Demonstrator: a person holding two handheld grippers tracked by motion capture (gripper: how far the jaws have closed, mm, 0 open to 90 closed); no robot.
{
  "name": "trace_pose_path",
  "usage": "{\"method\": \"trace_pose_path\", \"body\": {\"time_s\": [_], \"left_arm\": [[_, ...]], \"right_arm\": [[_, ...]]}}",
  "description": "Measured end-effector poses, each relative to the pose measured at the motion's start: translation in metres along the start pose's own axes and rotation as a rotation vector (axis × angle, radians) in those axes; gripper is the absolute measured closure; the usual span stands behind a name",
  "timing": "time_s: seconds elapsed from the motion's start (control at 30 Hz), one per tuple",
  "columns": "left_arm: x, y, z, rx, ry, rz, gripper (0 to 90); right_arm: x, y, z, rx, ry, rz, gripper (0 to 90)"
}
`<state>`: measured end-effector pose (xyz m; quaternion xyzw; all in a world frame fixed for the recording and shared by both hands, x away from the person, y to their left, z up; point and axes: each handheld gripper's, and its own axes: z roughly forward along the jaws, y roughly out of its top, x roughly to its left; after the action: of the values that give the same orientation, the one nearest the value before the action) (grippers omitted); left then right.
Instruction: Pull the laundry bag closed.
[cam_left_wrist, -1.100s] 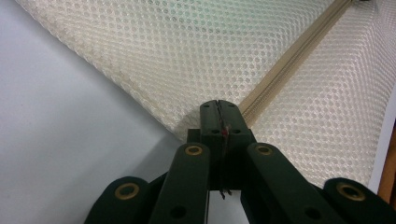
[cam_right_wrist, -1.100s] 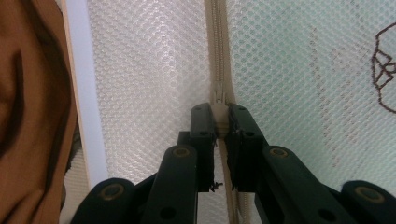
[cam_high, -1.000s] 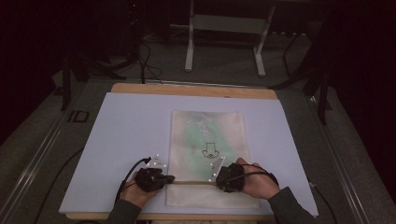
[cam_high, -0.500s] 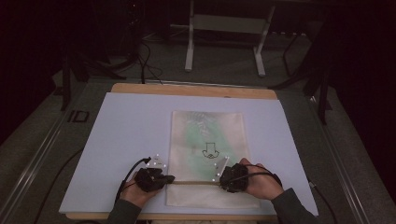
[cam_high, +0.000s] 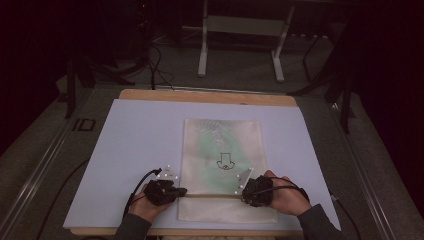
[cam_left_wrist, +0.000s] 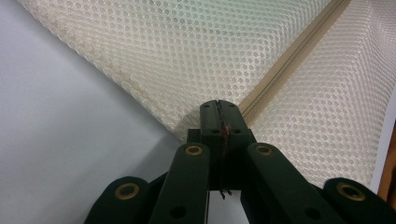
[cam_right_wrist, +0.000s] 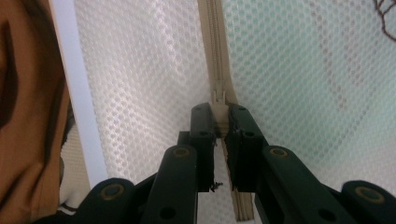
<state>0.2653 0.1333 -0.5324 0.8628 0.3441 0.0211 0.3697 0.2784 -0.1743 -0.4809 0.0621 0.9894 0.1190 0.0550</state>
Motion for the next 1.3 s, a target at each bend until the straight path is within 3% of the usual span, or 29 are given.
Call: {"method": "trace_pose_path", "body": {"time_s": [1.3], "left_arm": [[0.000,0.000,0.000,-0.001,0.000,-0.006,89.6]], "right_arm": [[-0.004,-0.016,-0.005,-0.022,0.005,0.041,82.3]]}}
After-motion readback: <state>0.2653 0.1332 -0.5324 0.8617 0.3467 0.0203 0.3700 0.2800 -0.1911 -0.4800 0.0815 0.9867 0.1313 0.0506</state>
